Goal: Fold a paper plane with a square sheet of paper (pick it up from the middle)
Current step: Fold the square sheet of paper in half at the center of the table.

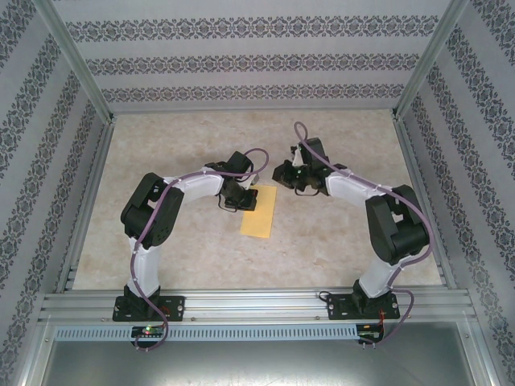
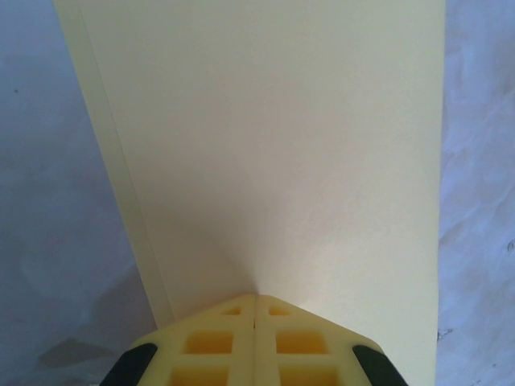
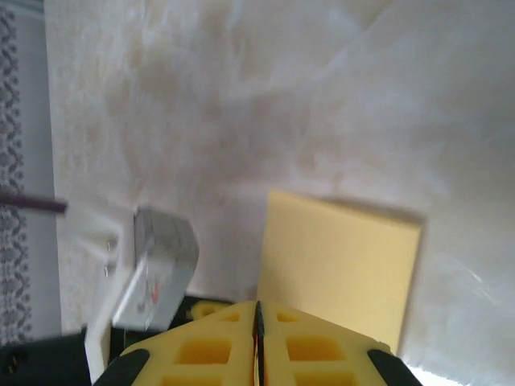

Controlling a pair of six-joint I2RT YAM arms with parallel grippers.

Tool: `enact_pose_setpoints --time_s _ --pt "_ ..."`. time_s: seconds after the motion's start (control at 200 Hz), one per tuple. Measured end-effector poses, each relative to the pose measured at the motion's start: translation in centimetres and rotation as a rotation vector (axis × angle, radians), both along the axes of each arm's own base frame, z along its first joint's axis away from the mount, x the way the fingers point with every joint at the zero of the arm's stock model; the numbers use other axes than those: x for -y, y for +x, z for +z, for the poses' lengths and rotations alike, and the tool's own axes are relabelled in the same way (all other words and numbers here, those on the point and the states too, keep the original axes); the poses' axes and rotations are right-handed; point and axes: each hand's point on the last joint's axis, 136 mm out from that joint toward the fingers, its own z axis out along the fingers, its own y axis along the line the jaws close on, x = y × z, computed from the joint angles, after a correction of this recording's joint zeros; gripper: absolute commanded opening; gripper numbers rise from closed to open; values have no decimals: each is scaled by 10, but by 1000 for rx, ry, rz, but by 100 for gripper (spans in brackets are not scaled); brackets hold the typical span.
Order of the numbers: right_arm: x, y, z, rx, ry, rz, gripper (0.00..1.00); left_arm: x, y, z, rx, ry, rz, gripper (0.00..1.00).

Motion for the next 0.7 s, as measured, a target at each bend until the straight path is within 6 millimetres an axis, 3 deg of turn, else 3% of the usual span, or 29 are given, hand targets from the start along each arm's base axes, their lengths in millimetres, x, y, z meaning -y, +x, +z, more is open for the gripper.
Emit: enact_pose_setpoints --time_s 0.15,0.285,0.505,0.699 --pt "-19 -53 -42 -109 -34 62 9 0 0 0 0 0 0 0" --pt "-20 -90 -71 -195 -64 87 9 0 0 0 0 0 0 0" --pt "-17 -103 -84 -211 -69 81 9 0 0 0 0 0 0 0" --pt "-16 -109 -71 -175 -75 96 10 0 0 0 1 0 0 0"
